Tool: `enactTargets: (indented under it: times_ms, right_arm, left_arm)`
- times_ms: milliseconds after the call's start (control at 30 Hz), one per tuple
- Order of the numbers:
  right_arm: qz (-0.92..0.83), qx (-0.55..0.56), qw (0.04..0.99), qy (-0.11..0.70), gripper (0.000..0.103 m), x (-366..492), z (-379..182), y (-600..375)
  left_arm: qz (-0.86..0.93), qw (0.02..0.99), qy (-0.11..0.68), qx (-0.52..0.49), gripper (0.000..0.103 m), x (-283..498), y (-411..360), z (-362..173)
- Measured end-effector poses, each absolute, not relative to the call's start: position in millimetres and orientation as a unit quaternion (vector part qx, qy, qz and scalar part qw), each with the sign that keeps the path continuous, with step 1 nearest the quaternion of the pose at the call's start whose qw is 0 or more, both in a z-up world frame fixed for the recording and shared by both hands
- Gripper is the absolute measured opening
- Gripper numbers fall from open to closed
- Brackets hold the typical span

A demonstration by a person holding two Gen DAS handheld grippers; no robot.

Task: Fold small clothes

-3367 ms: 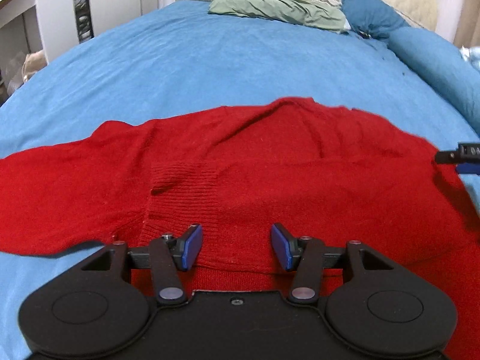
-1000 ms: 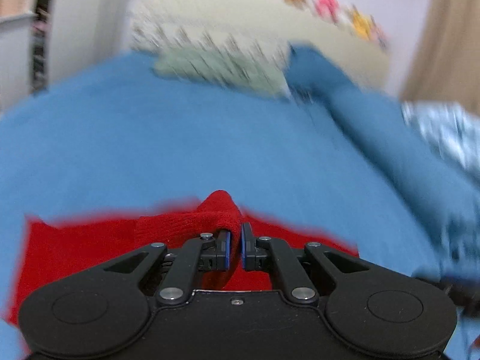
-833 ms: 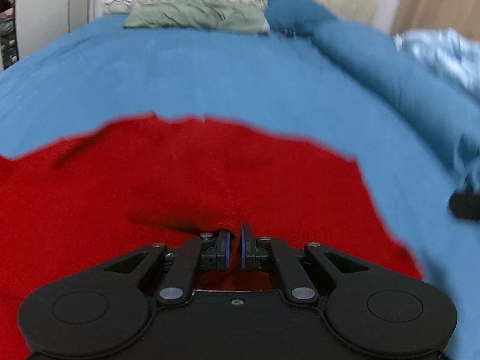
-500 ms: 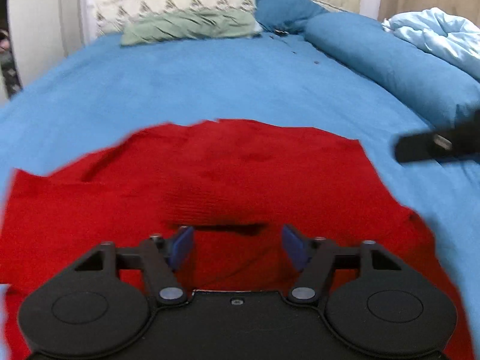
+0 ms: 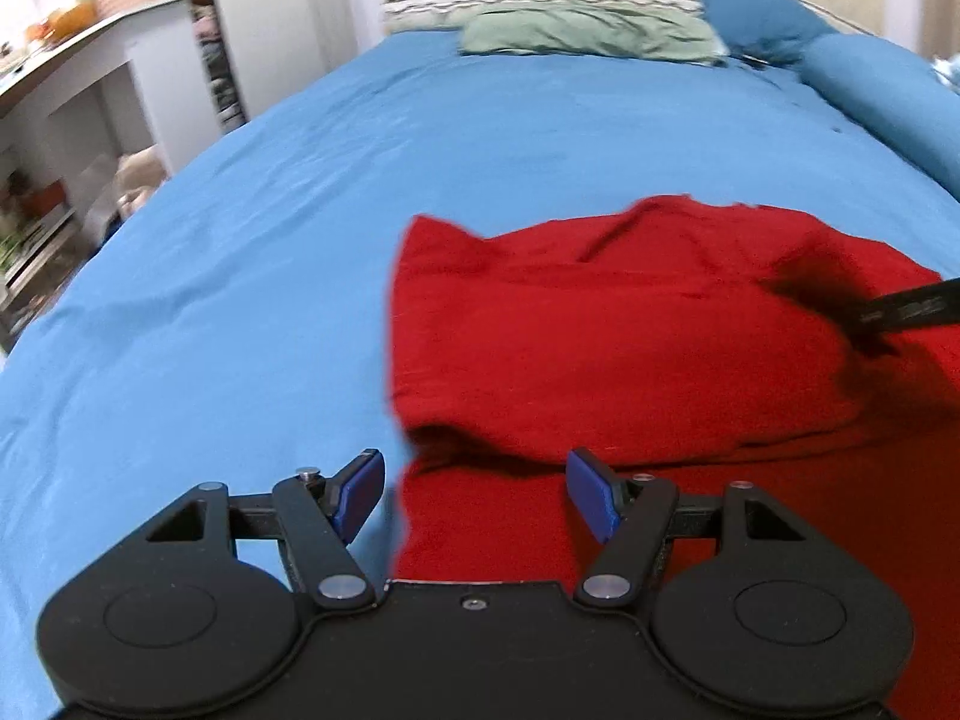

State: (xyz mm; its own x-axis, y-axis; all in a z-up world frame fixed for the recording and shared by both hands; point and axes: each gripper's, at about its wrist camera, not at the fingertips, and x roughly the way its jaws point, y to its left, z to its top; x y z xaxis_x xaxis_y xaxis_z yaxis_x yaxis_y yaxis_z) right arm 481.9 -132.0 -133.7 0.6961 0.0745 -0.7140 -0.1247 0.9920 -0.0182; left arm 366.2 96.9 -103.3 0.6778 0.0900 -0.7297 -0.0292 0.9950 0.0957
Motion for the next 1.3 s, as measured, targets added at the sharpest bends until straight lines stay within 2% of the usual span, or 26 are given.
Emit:
enactTargets:
  times_ms: [167,233,333,467,500,567,600,667,733,767,833,900,1000,1300]
  right_arm:
    - [-0.002,0.073,0.919,0.387,0.062,452.8,-133.1,-178.7]
    - [0.007,0.093,0.917,0.389,0.066,442.5,-138.4,-187.2]
    - [0.032,0.11,0.918,0.381,0.081,430.8,-139.8,-193.5]
    - [0.02,0.146,0.916,0.374,0.083,429.7,-138.9,-200.7]
    - [0.009,0.157,0.913,0.375,0.08,435.3,-139.4,-200.7]
    - [-0.007,0.175,0.91,0.376,0.068,440.8,-140.5,-207.7]
    - [-0.014,0.178,0.91,0.375,0.045,443.4,-139.9,-209.0]
    - [-0.026,0.16,0.91,0.381,0.024,446.1,-135.2,-212.2]
    - [-0.029,0.146,0.915,0.376,0.021,448.3,-128.3,-213.1]
    - [-0.03,0.135,0.919,0.37,0.021,447.4,-121.5,-211.8]
    - [-0.037,0.118,0.93,0.346,0.02,447.1,-107.0,-215.9]
    - [-0.055,0.112,0.939,0.322,0.02,439.5,-89.9,-224.2]
    - [-0.072,0.112,0.94,0.316,0.02,434.0,-84.2,-245.4]
    - [-0.071,0.103,0.92,0.371,0.023,440.8,-136.6,-259.9]
  left_arm:
    - [0.049,0.911,0.409,0.02,0.072,357.9,114.7,-108.3]
    - [0.052,0.909,0.413,0.018,0.072,358.2,117.1,-111.5]
    - [0.055,0.908,0.415,0.02,0.072,356.4,120.6,-115.2]
    - [0.058,0.909,0.412,0.016,0.072,356.5,125.2,-115.5]
    - [0.059,0.91,0.411,0.016,0.072,357.5,127.7,-116.6]
    - [0.062,0.91,0.409,0.016,0.068,360.4,131.4,-117.0]
    - [0.064,0.91,0.408,0.017,0.063,362.0,133.2,-117.1]
    - [0.063,0.911,0.408,0.016,0.055,365.8,135.0,-117.4]
    - [0.053,0.91,0.411,0.018,0.041,370.3,133.3,-118.5]
    - [0.048,0.91,0.412,0.019,0.038,372.0,131.4,-118.6]
    - [0.037,0.91,0.412,0.021,0.023,375.2,127.9,-118.3]
    - [0.03,0.909,0.415,0.016,0.014,377.2,125.4,-118.7]
    - [0.03,0.906,0.422,0.014,0.012,378.4,124.9,-121.7]
    - [0.036,0.899,0.436,0.021,0.012,375.8,121.4,-112.6]
